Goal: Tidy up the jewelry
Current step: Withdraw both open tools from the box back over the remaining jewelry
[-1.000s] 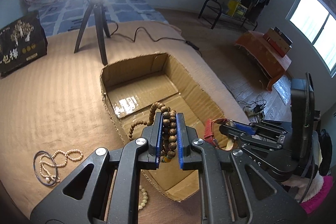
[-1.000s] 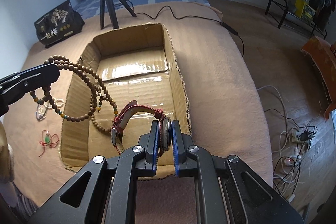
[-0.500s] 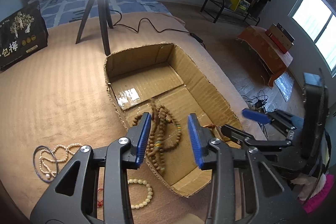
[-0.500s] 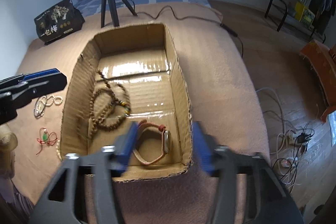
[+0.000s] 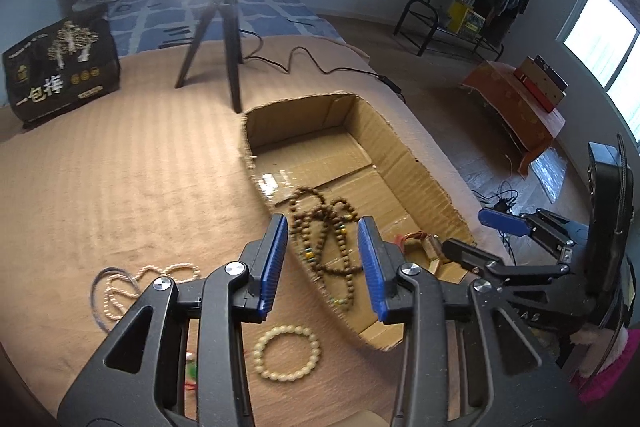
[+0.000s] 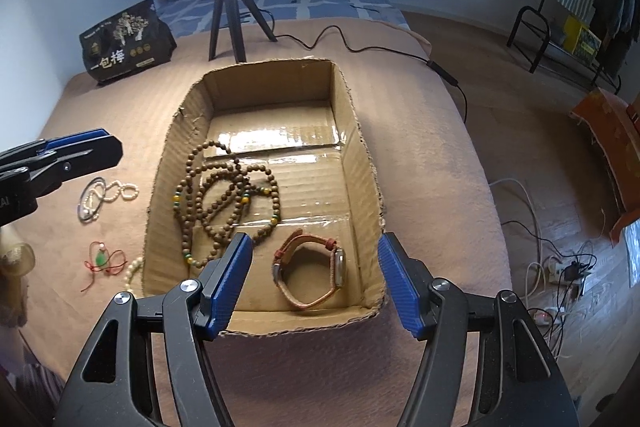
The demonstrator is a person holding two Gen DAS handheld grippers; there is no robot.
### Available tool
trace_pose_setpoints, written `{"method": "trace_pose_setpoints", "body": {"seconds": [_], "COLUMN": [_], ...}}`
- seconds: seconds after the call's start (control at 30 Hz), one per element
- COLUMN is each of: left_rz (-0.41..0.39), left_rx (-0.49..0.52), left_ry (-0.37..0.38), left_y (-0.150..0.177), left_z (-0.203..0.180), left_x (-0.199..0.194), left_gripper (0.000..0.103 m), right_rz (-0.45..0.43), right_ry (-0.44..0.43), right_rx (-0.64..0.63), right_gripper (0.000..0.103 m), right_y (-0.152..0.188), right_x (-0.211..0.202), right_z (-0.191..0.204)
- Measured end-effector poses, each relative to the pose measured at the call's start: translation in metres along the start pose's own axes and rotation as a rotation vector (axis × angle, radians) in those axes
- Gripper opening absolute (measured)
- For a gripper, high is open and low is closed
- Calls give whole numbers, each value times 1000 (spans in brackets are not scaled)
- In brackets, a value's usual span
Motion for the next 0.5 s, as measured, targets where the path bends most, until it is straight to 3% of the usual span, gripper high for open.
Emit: {"method": "trace_pose_setpoints", "body": {"seconds": [0.27, 0.5], "left_rz": [-63, -94], "left_rx": [-93, -124], "left_ry": [18, -81], "left_y": [17, 41], "left_z": [54, 107], "left_x": [-32, -61], "left_gripper": [37, 37], "right_rz": [-43, -107], "right_ry": [-18, -34], "right_rx": [-34, -92], "right_gripper": [65, 65], "right_y": [0, 0], "right_x": [-10, -17], "right_z": [21, 49]}}
Point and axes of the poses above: each gripper's, at about its wrist camera, not at the fingertips, and x roughly the way its jaws point, z to its left, y to its underside, the point moved 4 cm from there along x, roughly the way its jaws point, and after that the axes turned 11 degrees about z, right-handed, at the moved point
